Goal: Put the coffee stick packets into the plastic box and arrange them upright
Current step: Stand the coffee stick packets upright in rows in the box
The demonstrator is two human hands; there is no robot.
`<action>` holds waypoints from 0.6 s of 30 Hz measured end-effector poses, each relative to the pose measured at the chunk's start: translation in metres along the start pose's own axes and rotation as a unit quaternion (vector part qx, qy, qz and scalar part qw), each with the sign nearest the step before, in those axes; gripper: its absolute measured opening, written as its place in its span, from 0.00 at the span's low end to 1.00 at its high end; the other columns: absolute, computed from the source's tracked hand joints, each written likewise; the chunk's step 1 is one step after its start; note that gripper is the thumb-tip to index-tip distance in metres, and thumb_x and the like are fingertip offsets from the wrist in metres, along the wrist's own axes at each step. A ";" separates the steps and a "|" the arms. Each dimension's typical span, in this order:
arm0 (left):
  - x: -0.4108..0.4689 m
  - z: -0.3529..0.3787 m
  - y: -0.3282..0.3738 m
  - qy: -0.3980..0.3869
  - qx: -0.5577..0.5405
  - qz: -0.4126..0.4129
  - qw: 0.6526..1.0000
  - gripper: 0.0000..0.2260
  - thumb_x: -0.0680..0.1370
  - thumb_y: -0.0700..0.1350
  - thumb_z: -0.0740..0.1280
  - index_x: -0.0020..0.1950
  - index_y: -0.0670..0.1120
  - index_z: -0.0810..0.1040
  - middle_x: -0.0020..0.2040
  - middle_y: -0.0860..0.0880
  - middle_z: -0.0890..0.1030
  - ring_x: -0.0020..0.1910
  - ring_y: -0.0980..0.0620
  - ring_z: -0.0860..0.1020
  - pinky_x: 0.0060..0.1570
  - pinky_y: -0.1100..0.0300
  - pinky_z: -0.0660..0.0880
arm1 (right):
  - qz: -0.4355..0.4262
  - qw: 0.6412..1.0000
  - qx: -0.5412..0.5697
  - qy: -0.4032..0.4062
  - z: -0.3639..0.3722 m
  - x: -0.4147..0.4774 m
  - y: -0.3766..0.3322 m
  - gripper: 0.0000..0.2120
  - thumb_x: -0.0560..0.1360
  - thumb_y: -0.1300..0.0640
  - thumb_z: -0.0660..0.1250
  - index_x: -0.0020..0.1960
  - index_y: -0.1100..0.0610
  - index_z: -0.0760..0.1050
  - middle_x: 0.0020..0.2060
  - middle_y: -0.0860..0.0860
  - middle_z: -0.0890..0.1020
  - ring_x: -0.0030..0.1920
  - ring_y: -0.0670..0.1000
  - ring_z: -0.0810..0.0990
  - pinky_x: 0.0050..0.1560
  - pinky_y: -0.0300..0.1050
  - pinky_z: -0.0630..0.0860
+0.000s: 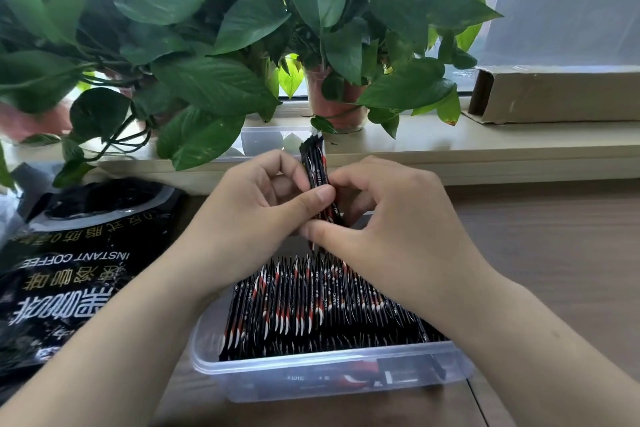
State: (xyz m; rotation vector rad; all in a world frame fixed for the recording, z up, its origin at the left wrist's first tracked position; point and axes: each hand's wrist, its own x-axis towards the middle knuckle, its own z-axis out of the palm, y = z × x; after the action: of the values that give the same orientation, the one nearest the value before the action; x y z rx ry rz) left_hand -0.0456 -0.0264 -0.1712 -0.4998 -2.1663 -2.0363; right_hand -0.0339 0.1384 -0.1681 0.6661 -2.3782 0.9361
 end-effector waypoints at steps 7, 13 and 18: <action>-0.003 0.000 0.004 0.064 0.018 -0.015 0.998 0.17 0.68 0.45 0.76 0.46 0.45 0.68 0.39 0.38 0.86 0.39 0.41 0.86 0.42 0.43 0.84 | -0.008 0.998 -0.064 -0.025 -0.011 0.002 0.011 0.15 0.67 0.54 0.67 0.52 0.45 0.83 0.40 0.43 0.79 0.41 0.48 0.78 0.42 0.50 0.78; -0.004 0.003 0.009 -0.015 -0.002 -0.052 0.999 0.19 0.70 0.42 0.71 0.61 0.47 0.79 0.42 0.41 0.87 0.42 0.43 0.87 0.43 0.53 0.84 | -0.059 0.991 -0.096 -0.071 -0.024 0.003 0.019 0.14 0.69 0.56 0.69 0.52 0.43 0.83 0.44 0.41 0.80 0.41 0.45 0.77 0.38 0.49 0.78; -0.002 0.001 0.008 -0.011 -0.050 -0.071 0.996 0.11 0.70 0.42 0.70 0.48 0.38 0.83 0.43 0.38 0.87 0.42 0.42 0.87 0.42 0.56 0.84 | -0.080 0.993 -0.057 -0.062 -0.025 0.006 0.024 0.15 0.69 0.54 0.71 0.56 0.46 0.84 0.44 0.40 0.82 0.43 0.43 0.80 0.42 0.46 0.79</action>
State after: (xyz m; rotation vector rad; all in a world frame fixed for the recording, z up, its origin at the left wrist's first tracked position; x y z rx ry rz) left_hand -0.0412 -0.0258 -0.1642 -0.3910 -2.1780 -2.2319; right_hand -0.0459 0.1707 -0.1603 0.8773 -2.4226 0.7053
